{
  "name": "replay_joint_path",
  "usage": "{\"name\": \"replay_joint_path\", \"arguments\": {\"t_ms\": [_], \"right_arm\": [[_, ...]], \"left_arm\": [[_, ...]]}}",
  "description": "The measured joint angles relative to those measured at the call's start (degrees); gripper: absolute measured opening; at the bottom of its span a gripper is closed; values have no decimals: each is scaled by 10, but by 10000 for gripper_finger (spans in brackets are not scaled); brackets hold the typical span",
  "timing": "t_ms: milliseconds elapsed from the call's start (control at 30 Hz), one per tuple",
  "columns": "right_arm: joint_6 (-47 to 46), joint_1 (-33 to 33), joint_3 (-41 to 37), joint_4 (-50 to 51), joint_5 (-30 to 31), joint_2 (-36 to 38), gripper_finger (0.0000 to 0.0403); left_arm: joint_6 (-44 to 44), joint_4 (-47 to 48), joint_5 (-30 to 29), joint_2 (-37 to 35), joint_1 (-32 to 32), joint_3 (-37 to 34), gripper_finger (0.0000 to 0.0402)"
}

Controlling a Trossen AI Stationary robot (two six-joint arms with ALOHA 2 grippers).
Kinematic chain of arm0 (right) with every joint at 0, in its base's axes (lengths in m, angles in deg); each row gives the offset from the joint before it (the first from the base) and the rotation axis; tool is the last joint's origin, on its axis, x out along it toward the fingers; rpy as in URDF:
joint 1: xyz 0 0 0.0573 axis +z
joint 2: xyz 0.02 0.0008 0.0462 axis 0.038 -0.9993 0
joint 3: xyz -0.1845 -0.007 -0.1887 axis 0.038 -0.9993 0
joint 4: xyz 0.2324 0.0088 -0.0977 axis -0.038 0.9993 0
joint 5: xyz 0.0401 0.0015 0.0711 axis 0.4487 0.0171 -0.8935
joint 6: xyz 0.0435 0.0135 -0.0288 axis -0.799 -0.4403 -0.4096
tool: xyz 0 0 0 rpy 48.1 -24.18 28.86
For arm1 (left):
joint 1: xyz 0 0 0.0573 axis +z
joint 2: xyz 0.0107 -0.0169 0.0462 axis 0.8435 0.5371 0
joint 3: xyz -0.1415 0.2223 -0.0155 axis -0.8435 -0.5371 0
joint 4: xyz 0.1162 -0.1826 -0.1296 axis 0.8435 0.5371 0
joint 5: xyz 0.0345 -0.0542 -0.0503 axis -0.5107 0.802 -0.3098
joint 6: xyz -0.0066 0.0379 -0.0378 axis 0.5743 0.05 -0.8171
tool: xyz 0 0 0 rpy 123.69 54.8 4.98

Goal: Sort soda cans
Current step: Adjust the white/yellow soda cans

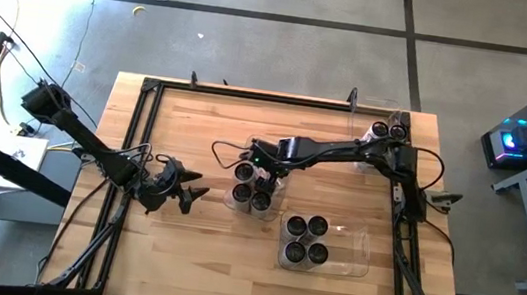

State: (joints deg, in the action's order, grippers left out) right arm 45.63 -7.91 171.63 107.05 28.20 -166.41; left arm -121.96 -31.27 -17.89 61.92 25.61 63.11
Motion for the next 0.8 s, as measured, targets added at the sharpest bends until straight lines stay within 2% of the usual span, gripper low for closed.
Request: {"name": "replay_joint_path", "arguments": {"t_ms": [167,467,800], "right_arm": [[10,-1,0,0,4,-13,323],[-1,-3,-2,4,4,1,239],[11,-5,-8,52,56,72,227]], "left_arm": [[0,-2,0,0,0,0,282],[0,-3,0,0,0,0,282],[4,-5,-2,0,0,0,282]]}}
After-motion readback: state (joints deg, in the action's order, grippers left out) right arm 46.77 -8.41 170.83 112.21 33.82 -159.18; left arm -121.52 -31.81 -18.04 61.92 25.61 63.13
